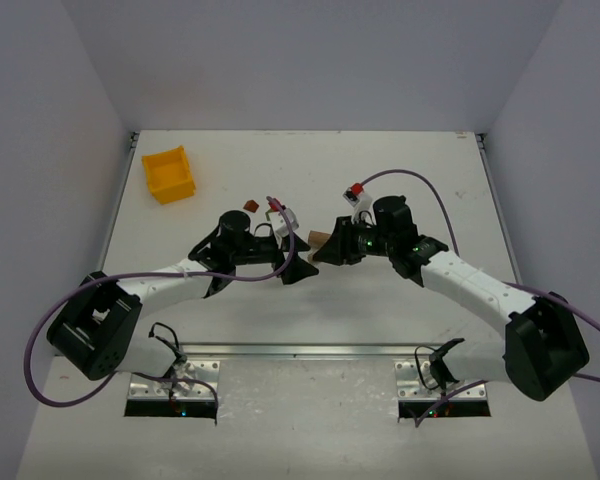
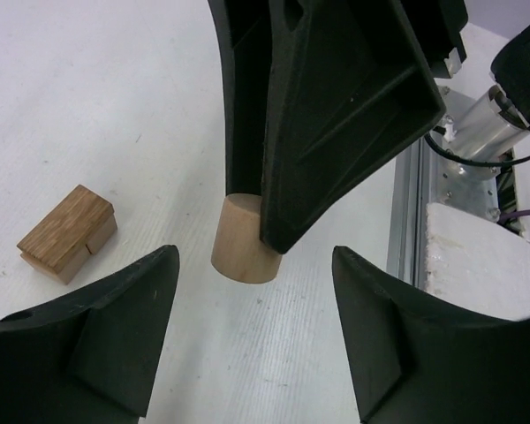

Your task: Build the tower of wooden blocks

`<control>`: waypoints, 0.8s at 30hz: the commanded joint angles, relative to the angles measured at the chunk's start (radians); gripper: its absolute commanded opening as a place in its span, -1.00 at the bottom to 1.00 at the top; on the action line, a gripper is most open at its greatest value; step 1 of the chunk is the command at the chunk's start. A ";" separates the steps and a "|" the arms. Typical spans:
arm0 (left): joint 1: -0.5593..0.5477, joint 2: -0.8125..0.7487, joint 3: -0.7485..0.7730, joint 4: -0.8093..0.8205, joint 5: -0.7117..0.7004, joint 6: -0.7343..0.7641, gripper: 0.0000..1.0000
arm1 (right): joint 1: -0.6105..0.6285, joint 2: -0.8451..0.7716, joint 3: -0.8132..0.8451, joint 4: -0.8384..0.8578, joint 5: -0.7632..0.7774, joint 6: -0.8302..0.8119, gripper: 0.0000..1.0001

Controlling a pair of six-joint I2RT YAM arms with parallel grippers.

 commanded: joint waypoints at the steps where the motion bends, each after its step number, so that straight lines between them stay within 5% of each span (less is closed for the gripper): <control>1: -0.006 -0.007 0.018 0.031 0.033 0.014 1.00 | 0.006 0.006 0.071 -0.022 0.100 -0.047 -1.00; 14: 0.027 -0.083 -0.031 0.041 -0.046 -0.012 1.00 | 0.004 0.129 0.268 -0.288 0.446 -0.257 -1.00; 19: 0.141 -0.086 0.023 0.031 -0.352 -0.260 1.00 | 0.004 0.229 0.383 -0.374 0.477 -0.355 -1.00; 24: 0.366 0.001 0.080 -0.043 -0.394 -0.480 1.00 | 0.030 0.312 0.431 -0.363 0.514 -0.392 -1.00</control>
